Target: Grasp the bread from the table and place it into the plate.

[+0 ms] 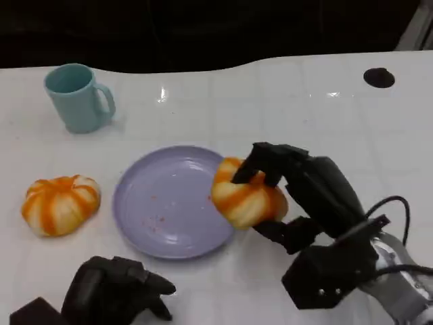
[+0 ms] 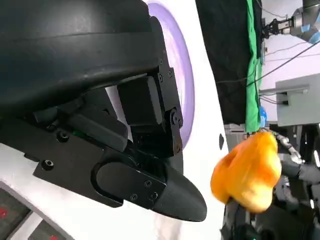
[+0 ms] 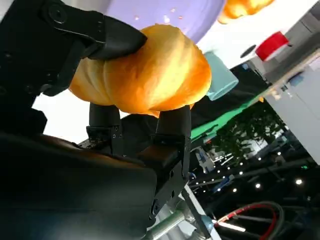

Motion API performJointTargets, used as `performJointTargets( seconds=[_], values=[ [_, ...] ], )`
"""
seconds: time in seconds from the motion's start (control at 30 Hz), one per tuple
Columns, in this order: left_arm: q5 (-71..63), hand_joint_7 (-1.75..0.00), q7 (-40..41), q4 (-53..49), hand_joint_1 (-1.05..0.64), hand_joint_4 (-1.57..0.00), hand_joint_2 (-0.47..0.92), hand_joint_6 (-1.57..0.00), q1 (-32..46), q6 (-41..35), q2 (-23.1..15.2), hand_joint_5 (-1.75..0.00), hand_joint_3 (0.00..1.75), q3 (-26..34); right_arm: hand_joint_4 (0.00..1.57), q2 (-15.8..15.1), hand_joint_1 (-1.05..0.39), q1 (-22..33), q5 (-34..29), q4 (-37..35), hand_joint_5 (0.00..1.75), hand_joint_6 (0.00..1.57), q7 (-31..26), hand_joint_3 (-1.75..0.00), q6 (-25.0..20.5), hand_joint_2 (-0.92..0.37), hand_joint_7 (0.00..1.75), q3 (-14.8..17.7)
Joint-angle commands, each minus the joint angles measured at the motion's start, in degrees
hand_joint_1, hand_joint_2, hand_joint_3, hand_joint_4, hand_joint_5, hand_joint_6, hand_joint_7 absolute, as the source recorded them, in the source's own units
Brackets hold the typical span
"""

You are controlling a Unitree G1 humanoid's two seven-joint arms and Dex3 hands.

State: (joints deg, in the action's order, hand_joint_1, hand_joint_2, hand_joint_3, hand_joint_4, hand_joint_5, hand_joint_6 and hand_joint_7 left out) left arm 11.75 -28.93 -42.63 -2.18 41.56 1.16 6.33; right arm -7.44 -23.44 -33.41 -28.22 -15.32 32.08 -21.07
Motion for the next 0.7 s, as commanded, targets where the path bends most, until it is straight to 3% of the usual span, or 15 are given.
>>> performJointTargets(
  seconds=[0.03,0.3,0.43,0.47,0.53,0.57,0.6,0.63,0.67,0.7],
  values=[
    [0.27,-0.20,-0.41,0.16,-1.05,-1.36,0.92,-1.57,0.59,0.53,-0.64,-0.90,0.04,-0.18,0.97,2.63,-0.03,-3.79,-0.47,-4.55,1.75,0.86,-1.38,-1.50,-0.15,-0.21,1.45,-0.82],
    [0.02,-0.21,-0.26,-0.12,-1.05,-1.36,0.92,-1.57,0.42,0.47,-0.94,-0.89,0.03,-0.46,0.90,7.26,-0.07,-13.32,-5.16,-18.41,1.75,0.76,-8.39,-1.37,-0.48,-0.30,1.57,-4.02],
    [-0.24,-0.21,0.03,-0.22,-1.05,-1.36,0.92,-1.57,0.32,0.05,-1.12,-0.89,0.03,-0.65,0.88,9.13,-0.08,-17.74,-7.82,-25.59,1.75,0.84,-13.25,-1.27,-1.76,-0.32,1.43,-6.21],
    [-0.14,-0.21,-0.05,-0.27,-1.05,-1.36,0.92,-1.57,0.32,0.04,-1.06,-0.89,0.03,-0.66,0.86,9.59,-0.08,-18.40,-7.75,-27.00,1.71,0.87,-13.63,-1.26,-1.82,-0.33,1.31,-6.36],
    [-0.14,-0.21,0.05,-0.38,-1.05,-1.36,0.92,-1.57,0.33,0.14,-0.94,-0.89,0.03,-0.68,0.81,9.97,-0.10,-19.42,-7.59,-29.06,1.51,0.90,-13.33,-1.11,-1.70,-0.41,0.98,-6.74],
    [-0.21,-0.22,0.17,-0.37,-1.05,-1.36,0.92,-1.57,0.34,0.12,-0.93,-0.89,0.03,-0.69,0.78,9.96,-0.13,-19.77,-7.62,-29.67,1.28,0.89,-13.29,-0.95,-1.60,-0.48,0.75,-6.98],
    [-0.27,-0.22,0.39,-0.33,-1.05,-1.37,0.92,-1.57,0.28,-0.10,-0.88,-0.89,0.03,-0.69,0.78,9.52,-0.14,-20.38,-8.73,-30.04,1.21,0.90,-12.37,-0.90,-2.37,-0.50,0.67,-8.13],
    [-0.37,-0.22,0.62,-0.29,-1.05,-1.37,0.92,-1.57,0.22,-0.30,-0.86,-0.89,0.03,-0.69,0.56,9.15,-0.23,-20.79,-9.41,-30.20,0.81,0.72,-11.29,-0.67,-2.89,-0.62,0.38,-8.98],
    [-0.43,-0.22,0.77,-0.27,-1.05,-1.37,0.92,-1.57,0.17,-0.43,-0.85,-0.89,0.03,-0.70,0.47,8.90,-0.28,-21.05,-9.79,-30.28,0.55,0.64,-10.54,-0.49,-3.27,-0.72,0.21,-9.57],
    [-0.70,-0.23,1.14,-0.21,-1.05,-1.37,0.92,-1.57,0.09,-0.53,-0.87,-0.89,0.04,-0.73,0.41,8.60,-0.31,-21.18,-9.93,-30.16,0.44,0.60,-9.49,-0.42,-3.47,-0.75,0.13,-10.03]
  ],
)
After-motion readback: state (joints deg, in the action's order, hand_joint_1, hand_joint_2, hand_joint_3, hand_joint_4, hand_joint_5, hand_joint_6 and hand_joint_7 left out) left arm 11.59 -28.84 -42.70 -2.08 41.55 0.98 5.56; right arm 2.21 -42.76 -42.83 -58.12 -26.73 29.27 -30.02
